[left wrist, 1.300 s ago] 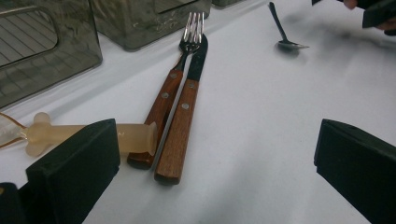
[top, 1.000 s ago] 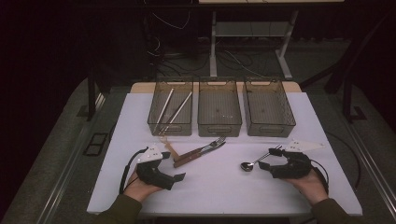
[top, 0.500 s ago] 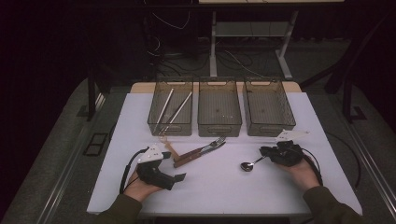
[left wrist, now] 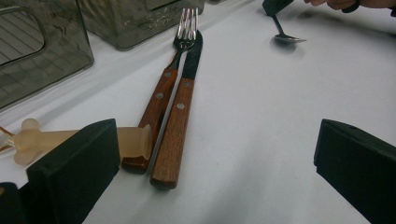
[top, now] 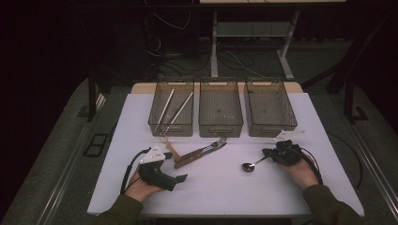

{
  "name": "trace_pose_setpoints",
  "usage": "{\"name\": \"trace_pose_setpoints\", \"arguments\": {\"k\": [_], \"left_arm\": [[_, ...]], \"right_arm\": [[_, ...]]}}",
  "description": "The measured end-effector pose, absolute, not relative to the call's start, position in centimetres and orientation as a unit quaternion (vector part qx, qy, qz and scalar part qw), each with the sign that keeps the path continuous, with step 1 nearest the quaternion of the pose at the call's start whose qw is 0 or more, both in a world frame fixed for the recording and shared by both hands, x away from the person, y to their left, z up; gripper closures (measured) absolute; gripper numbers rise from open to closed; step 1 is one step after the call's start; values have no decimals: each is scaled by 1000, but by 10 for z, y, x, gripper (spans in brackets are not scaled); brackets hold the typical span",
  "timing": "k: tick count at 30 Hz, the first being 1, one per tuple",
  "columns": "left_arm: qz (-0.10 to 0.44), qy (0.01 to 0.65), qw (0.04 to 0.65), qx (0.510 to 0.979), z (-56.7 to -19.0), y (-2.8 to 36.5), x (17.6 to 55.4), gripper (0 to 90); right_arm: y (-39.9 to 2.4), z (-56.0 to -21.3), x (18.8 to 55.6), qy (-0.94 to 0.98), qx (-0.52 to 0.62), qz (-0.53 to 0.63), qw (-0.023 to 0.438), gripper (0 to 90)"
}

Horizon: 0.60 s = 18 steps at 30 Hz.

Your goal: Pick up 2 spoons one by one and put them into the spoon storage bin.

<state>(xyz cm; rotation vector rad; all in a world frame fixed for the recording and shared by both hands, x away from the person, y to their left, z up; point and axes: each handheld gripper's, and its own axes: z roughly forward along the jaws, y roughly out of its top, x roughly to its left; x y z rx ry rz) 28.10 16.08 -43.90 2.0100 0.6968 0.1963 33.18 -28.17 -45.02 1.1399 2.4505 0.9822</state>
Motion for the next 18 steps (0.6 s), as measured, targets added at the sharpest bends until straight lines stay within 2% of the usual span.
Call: {"name": "trace_pose_setpoints", "arguments": {"k": [18], "left_arm": [[77, 283, 481, 826, -439, 160, 281, 0]], "right_arm": [[-281, -447, 326, 854, 392, 315, 130, 900]]}}
